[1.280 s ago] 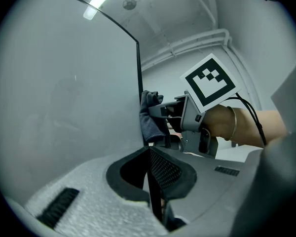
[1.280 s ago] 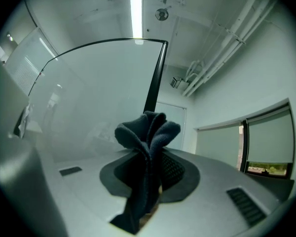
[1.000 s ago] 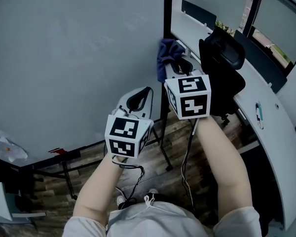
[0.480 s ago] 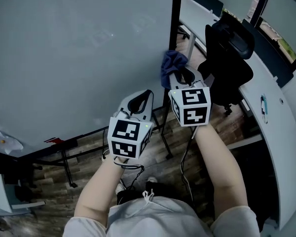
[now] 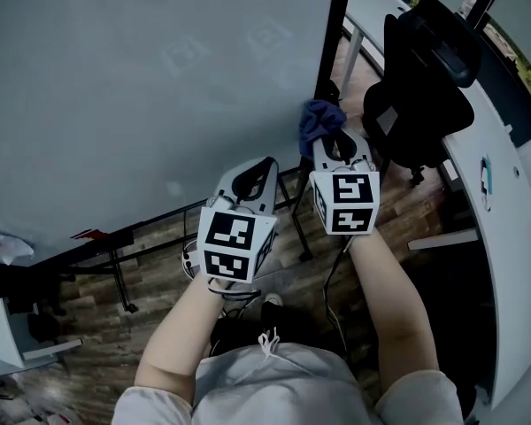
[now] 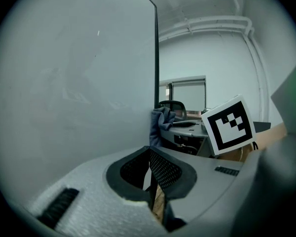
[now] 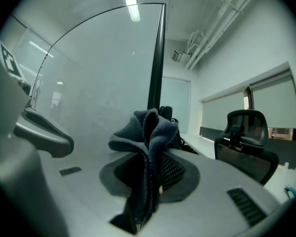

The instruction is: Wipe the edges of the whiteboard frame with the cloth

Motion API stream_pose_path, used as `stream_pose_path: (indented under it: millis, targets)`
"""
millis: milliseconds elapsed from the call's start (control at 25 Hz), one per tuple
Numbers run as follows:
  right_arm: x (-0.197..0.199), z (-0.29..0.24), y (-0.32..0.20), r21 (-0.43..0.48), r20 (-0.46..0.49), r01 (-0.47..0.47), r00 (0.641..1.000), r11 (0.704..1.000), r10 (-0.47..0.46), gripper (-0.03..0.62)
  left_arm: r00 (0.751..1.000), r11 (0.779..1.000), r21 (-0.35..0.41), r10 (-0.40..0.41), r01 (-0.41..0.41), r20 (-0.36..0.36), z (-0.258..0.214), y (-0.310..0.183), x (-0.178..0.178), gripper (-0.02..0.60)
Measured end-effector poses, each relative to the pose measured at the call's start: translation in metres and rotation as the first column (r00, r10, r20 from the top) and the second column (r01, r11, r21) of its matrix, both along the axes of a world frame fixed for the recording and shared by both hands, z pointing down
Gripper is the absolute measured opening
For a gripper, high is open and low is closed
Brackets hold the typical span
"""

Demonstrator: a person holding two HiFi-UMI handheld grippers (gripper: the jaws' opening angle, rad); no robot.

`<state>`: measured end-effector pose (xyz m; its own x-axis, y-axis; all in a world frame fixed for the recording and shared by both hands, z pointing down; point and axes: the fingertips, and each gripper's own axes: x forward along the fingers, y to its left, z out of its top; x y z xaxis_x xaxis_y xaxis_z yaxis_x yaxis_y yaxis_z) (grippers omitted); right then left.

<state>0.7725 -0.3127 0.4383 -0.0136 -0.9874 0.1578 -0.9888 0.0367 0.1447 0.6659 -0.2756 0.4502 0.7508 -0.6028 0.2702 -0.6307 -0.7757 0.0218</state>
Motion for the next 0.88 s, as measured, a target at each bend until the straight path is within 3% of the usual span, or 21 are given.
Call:
stream_pose_path:
  millis: [600, 880]
  targets:
    - [0.006, 0.158, 0.007, -0.242, 0.053, -0.062, 0.996, 0.968, 0.077, 0.075, 0.999, 0.987, -0.155, -0.027, 0.032, 0.037, 0.106, 0.005, -0.01, 0.018]
    - [0.003, 0.195, 0.005, -0.271, 0.042, -0.074, 0.995, 0.96, 0.088, 0.075, 0.997, 0.967, -0.242, -0.065, 0.073, 0.041, 0.152, 0.005, -0.017, 0.018]
